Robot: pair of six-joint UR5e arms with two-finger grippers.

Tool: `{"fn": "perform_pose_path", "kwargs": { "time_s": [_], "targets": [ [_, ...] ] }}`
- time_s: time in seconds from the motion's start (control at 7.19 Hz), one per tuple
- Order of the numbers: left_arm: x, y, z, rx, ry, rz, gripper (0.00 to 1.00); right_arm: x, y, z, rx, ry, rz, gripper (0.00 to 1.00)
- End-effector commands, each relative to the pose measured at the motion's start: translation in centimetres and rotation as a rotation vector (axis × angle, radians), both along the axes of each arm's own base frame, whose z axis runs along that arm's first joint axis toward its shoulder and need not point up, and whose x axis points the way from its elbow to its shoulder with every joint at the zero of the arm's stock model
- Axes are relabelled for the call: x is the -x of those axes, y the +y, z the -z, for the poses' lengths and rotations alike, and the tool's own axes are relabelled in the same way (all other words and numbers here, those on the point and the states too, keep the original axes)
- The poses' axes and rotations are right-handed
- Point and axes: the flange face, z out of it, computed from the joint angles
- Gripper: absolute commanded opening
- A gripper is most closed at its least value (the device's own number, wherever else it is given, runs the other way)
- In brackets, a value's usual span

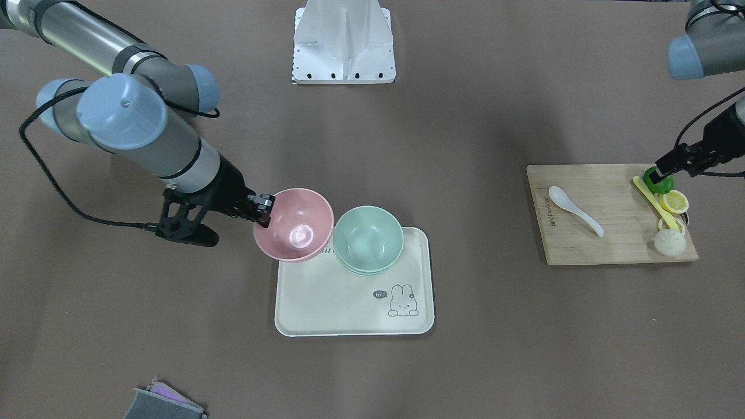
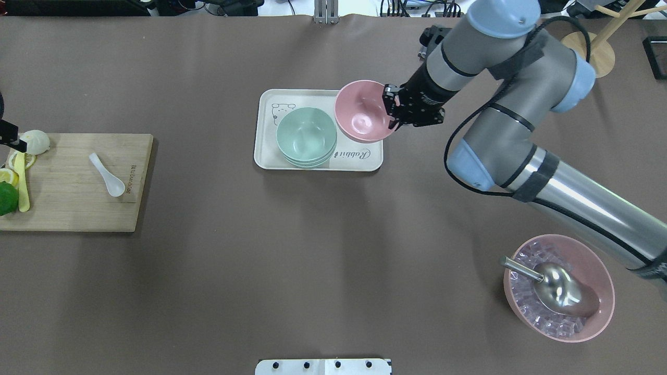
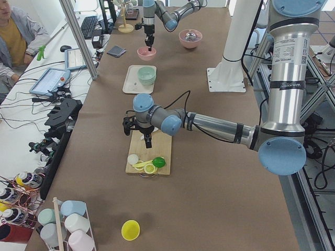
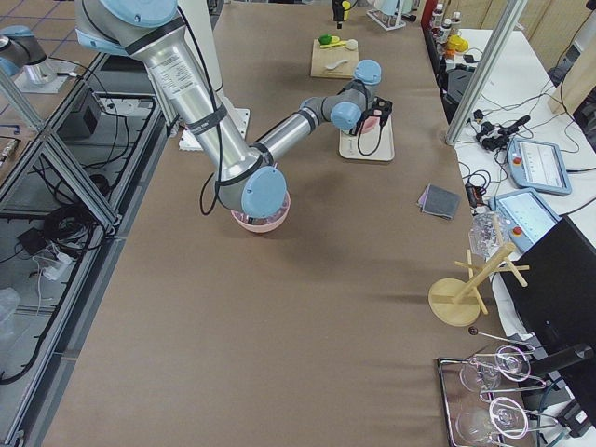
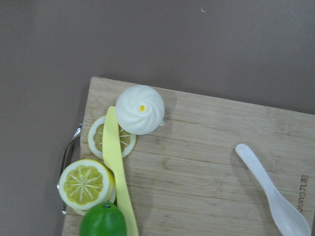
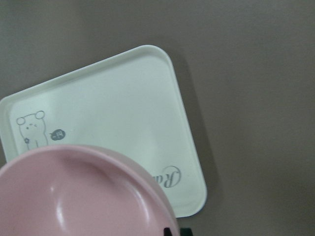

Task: Stack pink bowl on green and place spoon
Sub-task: 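Lift the pink bowl with the right gripper and carry it over the green bowls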

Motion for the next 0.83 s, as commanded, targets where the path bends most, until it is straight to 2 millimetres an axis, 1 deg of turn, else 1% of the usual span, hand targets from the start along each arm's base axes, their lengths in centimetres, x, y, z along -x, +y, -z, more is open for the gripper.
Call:
{"fn": "perform_pose_path", "kwargs": {
  "time_s": [0.0,0.14,0.28,0.42,0.56,0.7],
  "targets": [
    [-1.4,0.0,0.1,0.004,-0.014,-0.005,0.98,4.9,-0.2,5.6,0.037,-0.015,-0.035,0.0],
    [-2.1,0.1,0.1,0.004,-0.013,-0.018,0.98,6.0,0.0,6.3,0.021,-0.007,-0.054,0.0],
    [-3.2,0.4,0.1,0.008,-0.012,-0.037,0.98,7.5,-0.3,6.7,0.021,0.004,-0.054,0.0],
    [-4.7,0.1,0.9,0.039,-0.012,-0.014,0.98,8.1,0.0,6.4,0.02,0.012,-0.053,0.0],
    [-7.2,0.4,1.2,0.053,-0.033,-0.014,0.98,8.3,0.0,6.3,0.02,0.014,-0.054,0.0],
    [-9.6,0.3,2.1,0.066,-0.051,0.005,0.98,8.4,0.0,6.2,0.021,0.016,-0.053,0.0]
  ]
}}
